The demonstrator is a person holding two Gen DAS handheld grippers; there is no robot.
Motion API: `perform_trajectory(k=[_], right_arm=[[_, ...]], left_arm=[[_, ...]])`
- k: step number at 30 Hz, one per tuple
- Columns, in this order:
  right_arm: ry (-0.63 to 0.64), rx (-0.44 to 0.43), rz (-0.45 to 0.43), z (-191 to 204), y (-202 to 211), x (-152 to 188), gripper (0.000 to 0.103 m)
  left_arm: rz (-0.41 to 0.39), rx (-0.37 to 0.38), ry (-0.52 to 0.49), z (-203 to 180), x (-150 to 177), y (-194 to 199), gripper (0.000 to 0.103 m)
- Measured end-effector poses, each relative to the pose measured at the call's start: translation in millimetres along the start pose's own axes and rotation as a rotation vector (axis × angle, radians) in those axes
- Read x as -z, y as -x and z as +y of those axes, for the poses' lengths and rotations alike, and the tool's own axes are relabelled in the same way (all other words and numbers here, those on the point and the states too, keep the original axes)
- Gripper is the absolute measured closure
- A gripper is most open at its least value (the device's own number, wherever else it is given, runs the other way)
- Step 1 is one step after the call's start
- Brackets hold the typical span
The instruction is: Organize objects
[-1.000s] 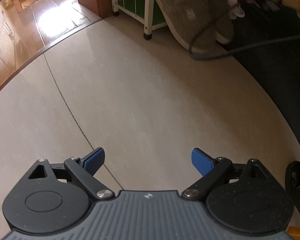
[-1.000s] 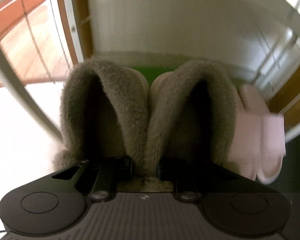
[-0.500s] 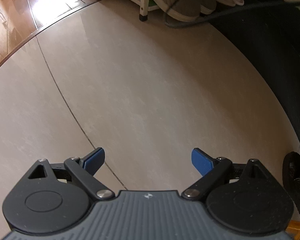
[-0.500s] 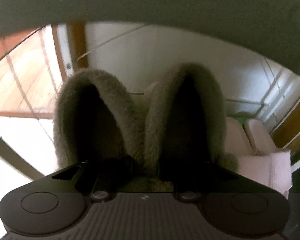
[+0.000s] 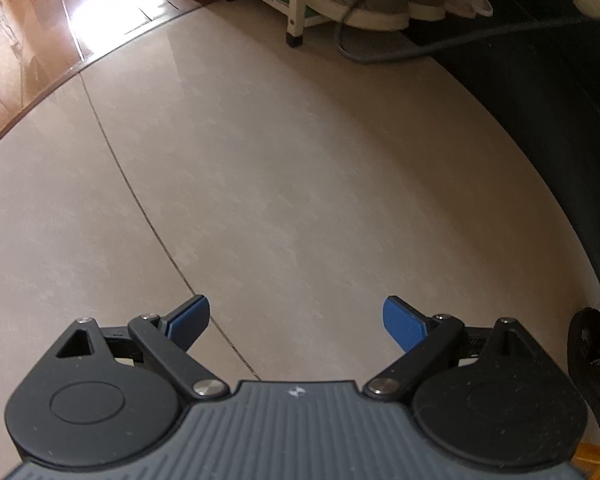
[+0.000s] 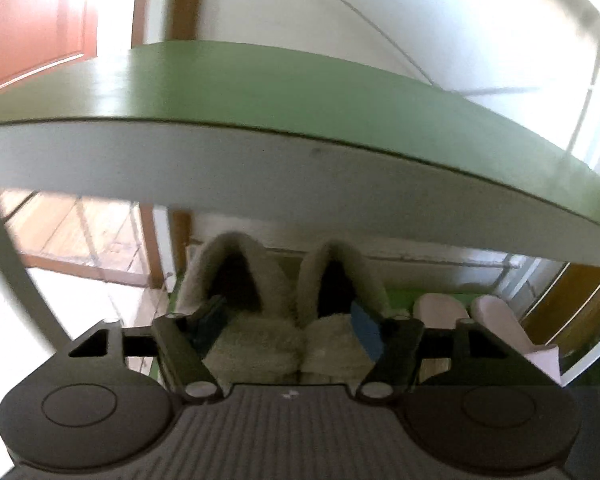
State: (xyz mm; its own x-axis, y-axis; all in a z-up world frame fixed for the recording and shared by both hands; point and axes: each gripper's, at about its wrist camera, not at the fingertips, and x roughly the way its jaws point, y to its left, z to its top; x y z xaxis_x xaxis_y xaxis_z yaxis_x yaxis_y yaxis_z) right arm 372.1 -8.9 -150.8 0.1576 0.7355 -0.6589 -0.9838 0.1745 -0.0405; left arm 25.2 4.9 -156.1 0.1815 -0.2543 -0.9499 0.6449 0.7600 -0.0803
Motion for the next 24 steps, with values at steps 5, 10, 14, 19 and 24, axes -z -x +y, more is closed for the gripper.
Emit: perform_trajectory(k=[5, 10, 14, 19, 24], right_arm=[[0.046, -0.039, 0.066, -12, 49, 16, 0.017], [0.068, -0.043, 0.212, -12, 83, 44, 0.007], [-0.023, -0.022, 0.403, -19, 120, 93, 0.004], [-0.218, 0.049, 0.574, -22, 153, 158, 0.003], [-0.309, 0.108, 0.631, -23, 186, 174, 0.003]], left_arm=[[-0.053, -0.069, 0.017, 3, 2, 8, 0.010], [-0.151, -0.150, 0.045, 3, -7, 25, 0.009], [-0.236, -0.173, 0.048, -3, -21, 34, 0.006], [-0.256, -0.153, 0.049, -21, -64, 27, 0.006], [-0.205, -0.106, 0.123, -53, -107, 43, 0.006]])
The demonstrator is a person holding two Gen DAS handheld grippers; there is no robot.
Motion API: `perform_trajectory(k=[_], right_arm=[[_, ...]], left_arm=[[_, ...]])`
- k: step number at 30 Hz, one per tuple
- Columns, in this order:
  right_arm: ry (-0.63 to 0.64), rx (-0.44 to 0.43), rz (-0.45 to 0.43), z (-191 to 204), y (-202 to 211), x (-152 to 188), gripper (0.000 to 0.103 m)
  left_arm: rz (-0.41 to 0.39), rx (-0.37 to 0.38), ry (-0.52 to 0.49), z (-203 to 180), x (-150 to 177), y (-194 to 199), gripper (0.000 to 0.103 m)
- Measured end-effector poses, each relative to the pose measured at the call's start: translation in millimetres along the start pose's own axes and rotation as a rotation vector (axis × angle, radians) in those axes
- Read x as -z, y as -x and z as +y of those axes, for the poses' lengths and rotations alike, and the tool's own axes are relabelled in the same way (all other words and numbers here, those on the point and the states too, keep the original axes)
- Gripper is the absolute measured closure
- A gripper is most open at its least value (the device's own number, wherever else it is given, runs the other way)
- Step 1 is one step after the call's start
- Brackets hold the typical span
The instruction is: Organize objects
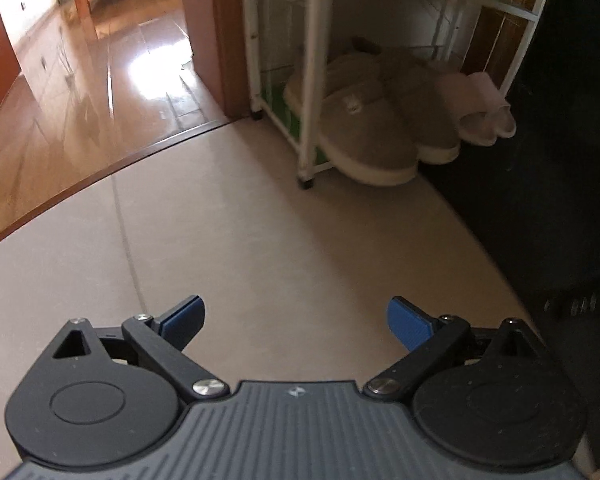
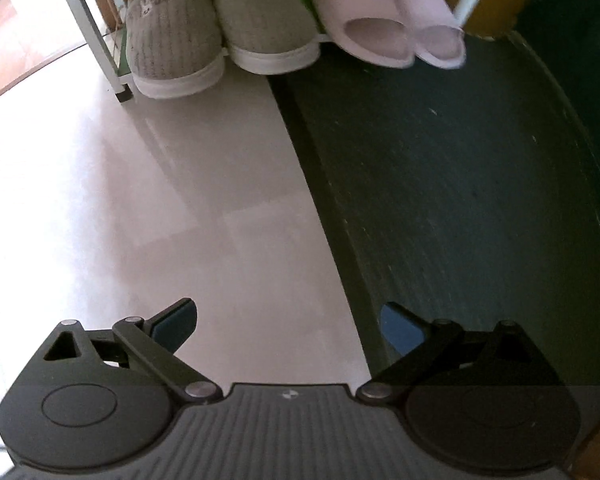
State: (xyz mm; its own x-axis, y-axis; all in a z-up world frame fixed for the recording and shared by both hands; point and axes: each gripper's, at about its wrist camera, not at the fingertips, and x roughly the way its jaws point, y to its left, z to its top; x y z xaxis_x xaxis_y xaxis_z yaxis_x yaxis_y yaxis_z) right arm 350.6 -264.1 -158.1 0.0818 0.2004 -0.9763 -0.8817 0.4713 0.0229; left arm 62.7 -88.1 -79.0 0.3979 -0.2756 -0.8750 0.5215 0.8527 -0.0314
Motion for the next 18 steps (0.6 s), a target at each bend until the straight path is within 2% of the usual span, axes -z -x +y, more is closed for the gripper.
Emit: perform_trajectory(k=[4, 9, 11, 15, 18], right_arm=[[-0.011, 0.040, -0.034, -8, 33, -15, 0.003], [-0.031, 0.060, -0.160, -25, 88, -36, 0.000], [-0.058, 0.045, -0.189, -33, 103, -42, 0.000], [-0.112, -0.044, -0.207, -43, 119, -50, 0.000], [-0.107, -0.067, -0.232, -43, 127, -50, 0.000]], left_arm=[[0.022, -0.020, -0.043, -39, -38, 13, 0.006], [0.013, -0.016, -0.027, -69, -71, 40, 0.005], [0.000, -0.026, -0.030, -77, -76, 50, 0.005], [-0.013, -0.044, -0.021, -83, -82, 58, 0.005], [-0.029, -0.044, -0.029, -89, -86, 58, 0.005]])
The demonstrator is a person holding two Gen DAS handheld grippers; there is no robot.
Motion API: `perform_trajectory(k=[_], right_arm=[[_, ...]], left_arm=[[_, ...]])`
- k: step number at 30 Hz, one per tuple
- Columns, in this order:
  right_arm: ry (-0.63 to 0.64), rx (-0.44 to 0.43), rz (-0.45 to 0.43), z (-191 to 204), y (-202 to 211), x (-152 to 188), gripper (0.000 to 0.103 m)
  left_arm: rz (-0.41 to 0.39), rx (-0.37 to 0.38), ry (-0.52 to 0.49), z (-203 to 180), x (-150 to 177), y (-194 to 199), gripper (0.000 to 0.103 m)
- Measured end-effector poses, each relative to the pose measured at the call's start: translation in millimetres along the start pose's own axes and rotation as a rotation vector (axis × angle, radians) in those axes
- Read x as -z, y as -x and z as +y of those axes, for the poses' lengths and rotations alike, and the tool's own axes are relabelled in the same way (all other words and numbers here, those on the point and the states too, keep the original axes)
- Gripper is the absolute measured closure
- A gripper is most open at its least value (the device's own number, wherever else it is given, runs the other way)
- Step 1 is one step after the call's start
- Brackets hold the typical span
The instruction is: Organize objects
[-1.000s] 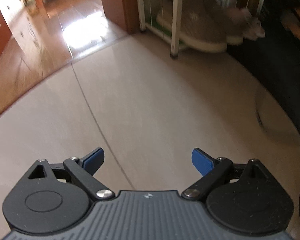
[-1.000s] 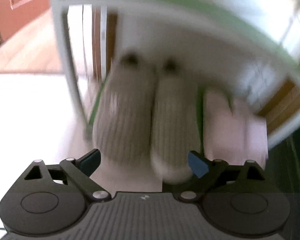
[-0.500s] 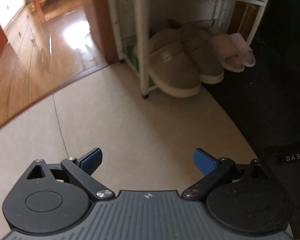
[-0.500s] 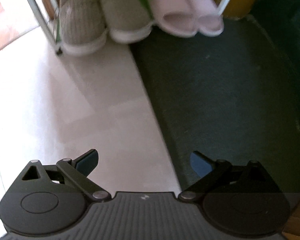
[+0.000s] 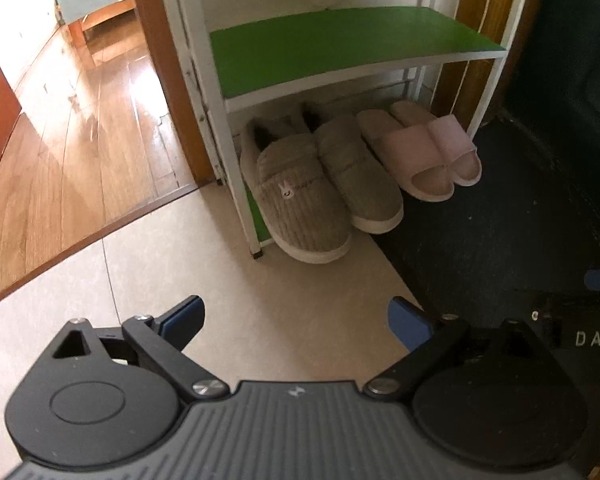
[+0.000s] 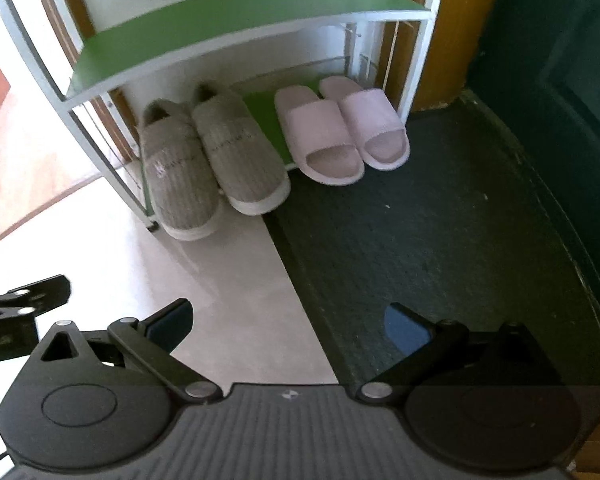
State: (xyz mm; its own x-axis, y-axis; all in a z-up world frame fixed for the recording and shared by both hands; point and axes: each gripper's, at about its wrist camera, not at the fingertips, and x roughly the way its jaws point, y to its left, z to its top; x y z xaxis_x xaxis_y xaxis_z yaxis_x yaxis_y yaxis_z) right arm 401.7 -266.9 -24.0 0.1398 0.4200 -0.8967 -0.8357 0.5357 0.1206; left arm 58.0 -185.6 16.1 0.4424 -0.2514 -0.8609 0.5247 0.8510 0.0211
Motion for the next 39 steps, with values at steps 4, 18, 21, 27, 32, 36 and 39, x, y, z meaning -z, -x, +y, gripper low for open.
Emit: perform_trajectory(k=[4, 18, 21, 27, 32, 36, 39], right_arm=[[0.006, -0.006, -0.037, 1, 7, -2, 0.000], [0.027, 0.010, -0.082, 1, 12, -6, 0.000], [0.028, 0.011, -0.084, 1, 12, -6, 0.000], [0.038, 0.015, -0.084, 1, 12, -7, 0.000], [0.044, 0.015, -0.096, 0, 15, -7, 0.000], [0.043, 0.012, -0.095, 0, 14, -8, 0.000], [0.047, 0.011, -0.095, 1, 14, -8, 0.000]], left_arm=[[-0.013, -0.006, -0.028, -9, -2, 2, 0.005], [-0.064, -0.017, -0.046, -14, -5, 11, 0.005], [-0.063, -0.012, -0.040, -12, -5, 10, 0.005], [-0.066, -0.006, -0.036, -11, -6, 11, 0.005], [-0.067, -0.005, -0.034, -11, -6, 12, 0.005], [-0.064, -0.009, -0.037, -11, -6, 11, 0.005], [-0.063, -0.007, -0.032, -10, -7, 11, 0.005]])
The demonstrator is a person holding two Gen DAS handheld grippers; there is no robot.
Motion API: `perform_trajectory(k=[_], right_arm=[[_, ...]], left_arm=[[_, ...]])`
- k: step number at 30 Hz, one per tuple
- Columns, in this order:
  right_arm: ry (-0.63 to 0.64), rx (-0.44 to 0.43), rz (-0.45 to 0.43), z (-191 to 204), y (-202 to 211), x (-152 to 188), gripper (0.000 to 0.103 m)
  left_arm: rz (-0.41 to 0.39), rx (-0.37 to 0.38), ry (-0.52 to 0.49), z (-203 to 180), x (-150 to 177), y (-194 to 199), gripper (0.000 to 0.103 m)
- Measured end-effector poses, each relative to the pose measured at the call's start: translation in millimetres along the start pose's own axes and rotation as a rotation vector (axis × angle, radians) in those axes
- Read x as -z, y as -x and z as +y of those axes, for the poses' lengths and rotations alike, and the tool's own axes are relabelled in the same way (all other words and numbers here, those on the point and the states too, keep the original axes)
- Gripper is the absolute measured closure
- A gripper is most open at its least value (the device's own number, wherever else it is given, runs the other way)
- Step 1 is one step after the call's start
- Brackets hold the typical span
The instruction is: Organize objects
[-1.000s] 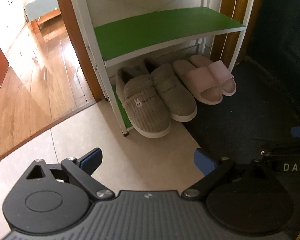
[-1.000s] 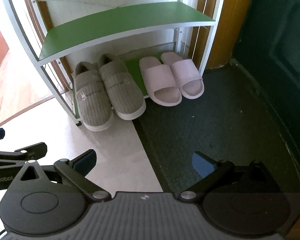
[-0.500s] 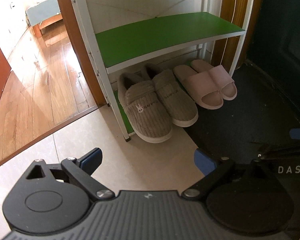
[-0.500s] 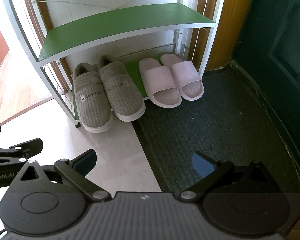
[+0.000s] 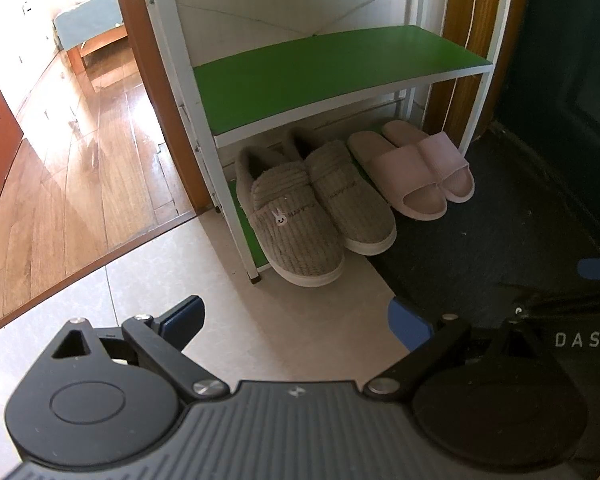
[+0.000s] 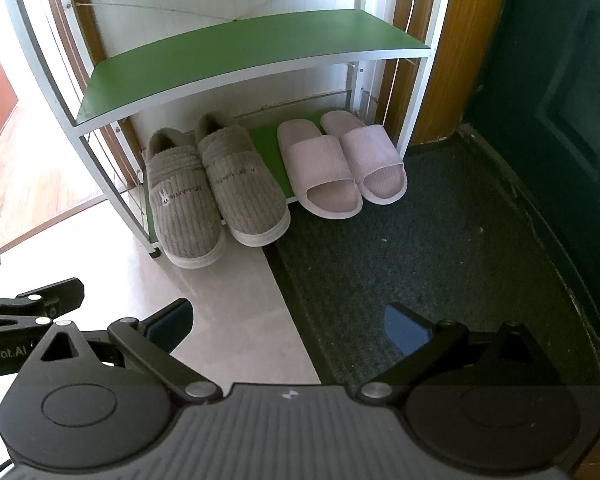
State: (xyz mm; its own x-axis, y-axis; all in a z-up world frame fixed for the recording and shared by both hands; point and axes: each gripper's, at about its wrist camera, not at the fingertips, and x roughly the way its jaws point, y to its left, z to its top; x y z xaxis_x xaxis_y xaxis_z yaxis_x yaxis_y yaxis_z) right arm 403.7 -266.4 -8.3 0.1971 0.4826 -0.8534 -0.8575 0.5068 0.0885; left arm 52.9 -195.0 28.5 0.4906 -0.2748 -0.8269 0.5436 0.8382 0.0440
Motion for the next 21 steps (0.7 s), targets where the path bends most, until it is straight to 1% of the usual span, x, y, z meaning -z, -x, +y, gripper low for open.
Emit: perform_trajectory(k=[21], right_arm=[[-0.007, 0.015, -0.014, -3.5, -1.3, -2.9, 0.000]], left_arm=[[0.008, -0.005, 0.010, 1.3, 0.8, 0.5, 0.005]])
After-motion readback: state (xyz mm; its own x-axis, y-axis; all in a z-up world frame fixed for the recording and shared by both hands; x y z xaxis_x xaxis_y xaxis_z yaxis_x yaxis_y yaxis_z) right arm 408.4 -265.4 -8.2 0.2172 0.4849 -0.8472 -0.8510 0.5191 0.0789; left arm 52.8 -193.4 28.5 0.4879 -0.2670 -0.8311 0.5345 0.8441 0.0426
